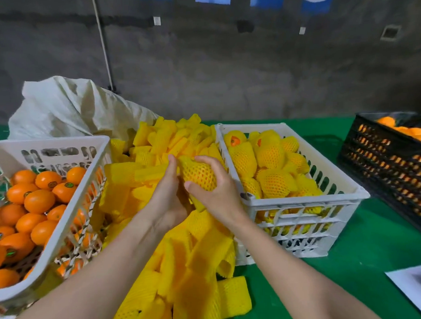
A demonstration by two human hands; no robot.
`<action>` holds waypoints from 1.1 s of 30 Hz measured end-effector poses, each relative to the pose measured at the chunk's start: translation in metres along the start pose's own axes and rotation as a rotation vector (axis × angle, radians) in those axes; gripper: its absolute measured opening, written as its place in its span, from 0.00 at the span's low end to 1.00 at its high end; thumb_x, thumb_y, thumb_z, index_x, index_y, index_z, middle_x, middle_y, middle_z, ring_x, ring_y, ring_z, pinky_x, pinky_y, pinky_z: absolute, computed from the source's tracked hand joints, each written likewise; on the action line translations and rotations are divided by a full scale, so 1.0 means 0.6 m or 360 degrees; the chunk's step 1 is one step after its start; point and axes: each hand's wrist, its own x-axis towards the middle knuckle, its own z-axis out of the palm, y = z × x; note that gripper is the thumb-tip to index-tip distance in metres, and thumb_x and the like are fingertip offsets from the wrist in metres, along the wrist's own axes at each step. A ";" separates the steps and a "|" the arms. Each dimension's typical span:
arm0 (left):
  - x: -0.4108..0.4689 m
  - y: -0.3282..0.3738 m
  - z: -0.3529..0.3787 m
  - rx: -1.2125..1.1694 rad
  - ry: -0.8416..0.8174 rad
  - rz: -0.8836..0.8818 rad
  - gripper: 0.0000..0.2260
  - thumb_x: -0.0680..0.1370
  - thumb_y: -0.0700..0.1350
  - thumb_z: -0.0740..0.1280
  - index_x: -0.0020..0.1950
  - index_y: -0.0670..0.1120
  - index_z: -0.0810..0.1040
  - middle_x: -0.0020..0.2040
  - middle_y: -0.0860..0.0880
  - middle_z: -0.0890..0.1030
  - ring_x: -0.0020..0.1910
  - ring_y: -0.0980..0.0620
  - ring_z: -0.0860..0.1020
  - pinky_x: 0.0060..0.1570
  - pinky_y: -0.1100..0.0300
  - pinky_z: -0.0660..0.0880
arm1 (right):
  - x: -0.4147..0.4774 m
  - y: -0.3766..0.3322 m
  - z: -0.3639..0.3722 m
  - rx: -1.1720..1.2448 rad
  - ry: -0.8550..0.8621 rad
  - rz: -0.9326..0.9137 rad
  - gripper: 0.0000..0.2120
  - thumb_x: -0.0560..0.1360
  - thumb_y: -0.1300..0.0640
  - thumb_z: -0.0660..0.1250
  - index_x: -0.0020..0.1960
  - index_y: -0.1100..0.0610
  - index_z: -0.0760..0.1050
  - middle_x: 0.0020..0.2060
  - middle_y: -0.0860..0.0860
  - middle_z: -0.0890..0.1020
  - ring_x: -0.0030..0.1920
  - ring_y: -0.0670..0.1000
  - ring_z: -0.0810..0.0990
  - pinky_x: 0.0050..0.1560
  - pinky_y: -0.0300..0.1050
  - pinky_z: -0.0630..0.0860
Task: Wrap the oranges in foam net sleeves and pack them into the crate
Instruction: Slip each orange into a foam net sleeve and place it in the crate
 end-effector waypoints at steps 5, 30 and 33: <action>0.031 -0.045 0.081 0.0613 0.0034 0.0406 0.16 0.84 0.47 0.53 0.62 0.42 0.75 0.54 0.44 0.80 0.51 0.50 0.79 0.53 0.56 0.74 | 0.033 0.013 -0.096 -0.0189 0.0565 -0.0036 0.27 0.67 0.56 0.73 0.64 0.48 0.69 0.59 0.46 0.73 0.56 0.42 0.72 0.55 0.32 0.69; 0.033 -0.058 0.052 0.2513 -0.0637 0.1040 0.13 0.81 0.45 0.61 0.64 0.44 0.76 0.63 0.47 0.78 0.62 0.50 0.74 0.59 0.59 0.69 | 0.099 0.091 -0.266 -0.1330 0.0775 0.0158 0.14 0.79 0.59 0.58 0.62 0.64 0.71 0.63 0.62 0.72 0.67 0.60 0.66 0.69 0.53 0.60; 0.013 -0.018 0.025 0.2504 -0.0594 0.1038 0.12 0.80 0.44 0.63 0.61 0.43 0.79 0.60 0.47 0.80 0.57 0.52 0.77 0.54 0.63 0.71 | 0.108 0.034 -0.202 -0.1085 0.0825 -0.0364 0.09 0.77 0.64 0.61 0.54 0.67 0.75 0.56 0.63 0.77 0.62 0.61 0.73 0.63 0.47 0.64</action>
